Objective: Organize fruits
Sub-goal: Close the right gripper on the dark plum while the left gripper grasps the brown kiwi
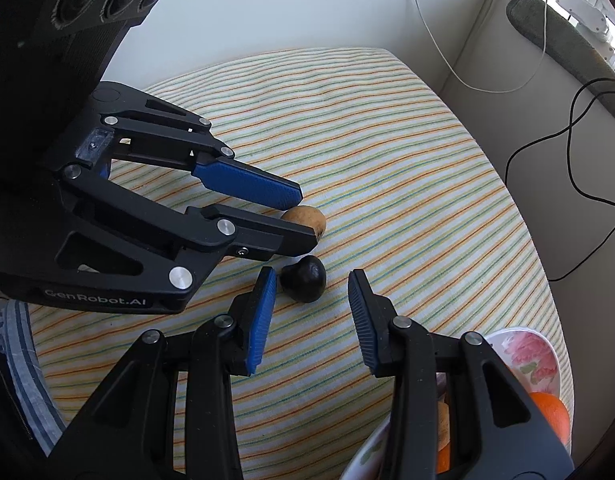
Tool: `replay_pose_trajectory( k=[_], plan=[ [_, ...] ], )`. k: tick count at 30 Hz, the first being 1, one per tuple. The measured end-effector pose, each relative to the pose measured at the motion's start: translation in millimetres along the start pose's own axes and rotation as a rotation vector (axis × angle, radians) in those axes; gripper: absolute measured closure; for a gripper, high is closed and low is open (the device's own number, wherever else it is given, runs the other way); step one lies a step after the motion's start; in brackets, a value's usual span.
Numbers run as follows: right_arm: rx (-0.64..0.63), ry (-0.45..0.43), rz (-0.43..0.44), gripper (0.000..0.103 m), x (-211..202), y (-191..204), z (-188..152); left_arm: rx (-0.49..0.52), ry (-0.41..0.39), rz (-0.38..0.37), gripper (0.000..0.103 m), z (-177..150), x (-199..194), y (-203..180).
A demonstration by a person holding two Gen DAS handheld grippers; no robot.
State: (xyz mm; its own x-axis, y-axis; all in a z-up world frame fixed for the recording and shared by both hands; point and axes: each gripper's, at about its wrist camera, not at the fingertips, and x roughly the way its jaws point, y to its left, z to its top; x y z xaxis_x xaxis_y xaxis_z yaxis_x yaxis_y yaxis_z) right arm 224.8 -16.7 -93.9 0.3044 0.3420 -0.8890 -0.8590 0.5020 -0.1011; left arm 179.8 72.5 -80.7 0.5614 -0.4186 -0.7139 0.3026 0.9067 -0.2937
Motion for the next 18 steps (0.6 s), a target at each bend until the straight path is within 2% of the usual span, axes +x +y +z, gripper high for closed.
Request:
replay_pose_trajectory(
  k=[4,8,18],
  plan=[
    [-0.004,0.017,0.007,0.064,7.6,0.7,1.9,0.007,0.004,0.000,0.080,0.1,2.0,-1.0],
    [-0.003,0.019,0.032,0.077,10.0,-1.2,4.5,0.014,0.022,-0.009,0.079,-1.0,3.4,-0.7],
    [0.006,0.006,0.010,0.078,2.6,-1.3,0.3,0.013,0.009,0.005,0.080,-2.9,3.0,-1.9]
  ],
)
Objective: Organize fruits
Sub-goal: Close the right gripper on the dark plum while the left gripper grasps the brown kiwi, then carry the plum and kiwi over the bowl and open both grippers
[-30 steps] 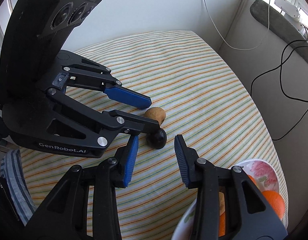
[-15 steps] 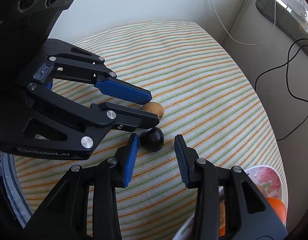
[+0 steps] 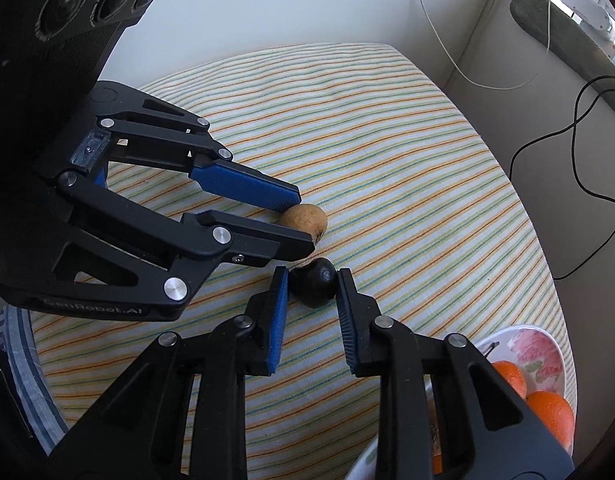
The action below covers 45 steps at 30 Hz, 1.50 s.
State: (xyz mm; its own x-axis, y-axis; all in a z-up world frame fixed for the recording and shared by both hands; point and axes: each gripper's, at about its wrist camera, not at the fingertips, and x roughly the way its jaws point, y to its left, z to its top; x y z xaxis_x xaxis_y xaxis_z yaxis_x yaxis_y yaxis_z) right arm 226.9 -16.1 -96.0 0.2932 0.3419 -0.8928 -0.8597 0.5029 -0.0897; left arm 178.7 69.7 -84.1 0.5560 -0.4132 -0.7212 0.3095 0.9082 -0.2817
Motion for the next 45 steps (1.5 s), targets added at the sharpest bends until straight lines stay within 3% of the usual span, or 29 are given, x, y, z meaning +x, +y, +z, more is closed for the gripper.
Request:
replay_pose_trajectory(
  k=[13,26,45],
  plan=[
    [0.054,-0.122,0.013,0.078,-51,-2,-13,-0.025,-0.067,0.040,0.080,-3,-24,-1],
    [0.176,-0.254,-0.007,0.078,-105,-16,-49,0.058,-0.128,0.000,0.080,11,-45,-51],
    [0.339,-0.248,-0.112,0.078,-145,-50,-126,0.149,-0.119,-0.094,0.080,44,-13,-120]
  ],
)
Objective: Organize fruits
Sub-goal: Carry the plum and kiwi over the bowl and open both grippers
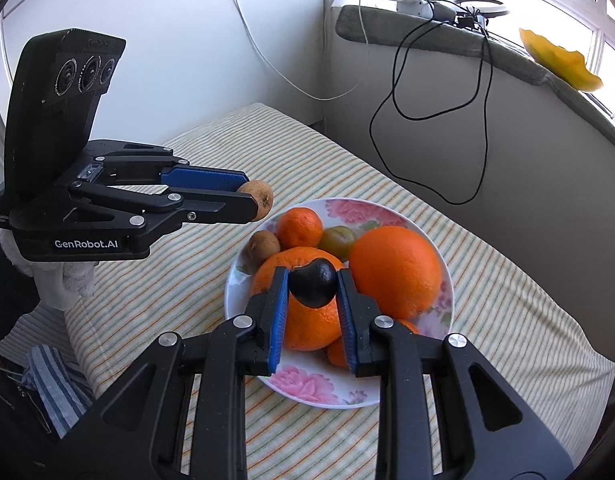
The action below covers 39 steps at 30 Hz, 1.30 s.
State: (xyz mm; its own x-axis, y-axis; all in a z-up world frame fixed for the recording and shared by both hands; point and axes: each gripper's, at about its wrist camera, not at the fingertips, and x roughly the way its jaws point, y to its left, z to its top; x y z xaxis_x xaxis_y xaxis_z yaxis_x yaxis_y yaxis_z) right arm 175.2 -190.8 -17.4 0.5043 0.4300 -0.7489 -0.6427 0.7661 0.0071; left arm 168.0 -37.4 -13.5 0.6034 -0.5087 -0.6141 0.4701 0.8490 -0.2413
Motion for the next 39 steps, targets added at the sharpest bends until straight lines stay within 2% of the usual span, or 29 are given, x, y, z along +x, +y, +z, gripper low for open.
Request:
replay_pose_trajectory(
  k=[13,28,39],
  plan=[
    [0.031,0.010,0.008,0.078,1,-19,-12,0.024,0.024,-0.007,0.080,16,31,-16],
    [0.060,0.014,0.035,0.078,0,-19,-25,0.045,0.046,0.012,0.080,20,43,-24],
    [0.115,0.012,0.005,0.078,1,-26,-30,0.056,0.058,0.024,0.080,22,47,-26]
  ],
)
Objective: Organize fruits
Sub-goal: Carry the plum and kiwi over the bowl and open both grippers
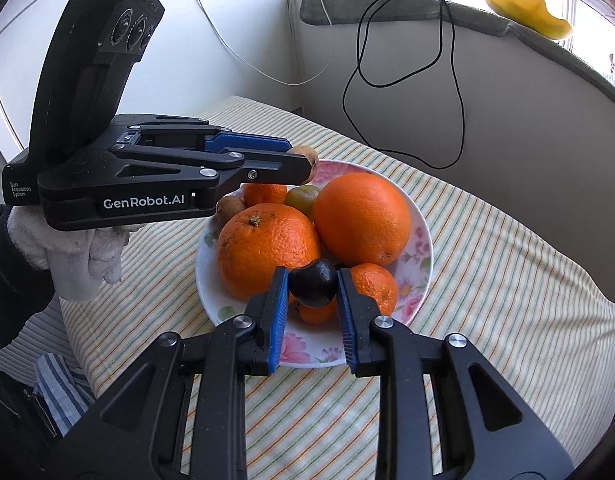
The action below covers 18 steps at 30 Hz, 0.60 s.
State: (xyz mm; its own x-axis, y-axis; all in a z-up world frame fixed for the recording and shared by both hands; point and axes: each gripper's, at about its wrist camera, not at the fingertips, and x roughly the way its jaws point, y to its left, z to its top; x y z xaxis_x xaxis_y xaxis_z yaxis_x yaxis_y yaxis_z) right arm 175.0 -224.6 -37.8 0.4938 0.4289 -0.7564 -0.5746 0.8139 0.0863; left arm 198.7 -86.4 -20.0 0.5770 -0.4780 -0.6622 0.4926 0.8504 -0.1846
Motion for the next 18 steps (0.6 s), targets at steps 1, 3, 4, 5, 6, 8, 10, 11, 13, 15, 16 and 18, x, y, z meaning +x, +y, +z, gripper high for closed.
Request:
replay_pose_trajectory(
  k=[1,3,4,5,6,8,10,11,13,15,16,18],
  plan=[
    [0.000,0.000,0.000,0.078,-0.1,0.4,-0.1,0.002,0.001,0.000,0.080,0.2,0.2,0.0],
    [-0.003,-0.001,0.001,0.078,-0.1,1.5,-0.1,0.005,0.001,0.003,0.080,0.4,0.1,-0.1],
    [-0.006,-0.001,0.002,0.078,-0.5,1.9,-0.2,0.004,0.001,0.003,0.080,0.4,0.3,-0.7],
    [-0.009,-0.001,-0.001,0.078,-0.6,2.6,-0.5,0.004,0.001,0.003,0.080,0.5,0.4,-0.7],
    [-0.012,-0.001,-0.003,0.078,-0.7,3.3,-0.6,0.005,0.001,0.005,0.080,0.7,0.5,-1.0],
    [-0.016,-0.003,-0.005,0.078,-0.8,3.8,-0.6,0.005,0.001,0.007,0.080,0.6,0.2,-1.0],
    [-0.019,-0.003,-0.004,0.078,-0.8,3.9,-0.7,0.009,0.003,0.007,0.080,0.6,0.1,-1.4],
    [-0.019,-0.002,-0.005,0.078,-0.8,4.1,-0.6,0.010,0.004,0.009,0.080,0.5,-0.1,-1.3],
    [-0.021,-0.001,-0.012,0.078,-0.4,4.8,-0.4,0.007,0.003,0.013,0.073,0.6,-0.7,-1.1],
    [-0.020,0.002,-0.015,0.076,0.0,5.1,-0.3,0.002,0.001,0.011,0.073,0.2,-2.1,-0.8],
    [-0.019,0.000,-0.016,0.067,-0.6,5.0,-0.7,0.002,0.001,0.013,0.073,0.2,-2.6,-0.9],
    [-0.020,-0.013,-0.024,0.051,-3.0,5.4,-1.2,0.005,0.000,0.014,0.073,-0.2,-3.8,-1.6]
  ],
)
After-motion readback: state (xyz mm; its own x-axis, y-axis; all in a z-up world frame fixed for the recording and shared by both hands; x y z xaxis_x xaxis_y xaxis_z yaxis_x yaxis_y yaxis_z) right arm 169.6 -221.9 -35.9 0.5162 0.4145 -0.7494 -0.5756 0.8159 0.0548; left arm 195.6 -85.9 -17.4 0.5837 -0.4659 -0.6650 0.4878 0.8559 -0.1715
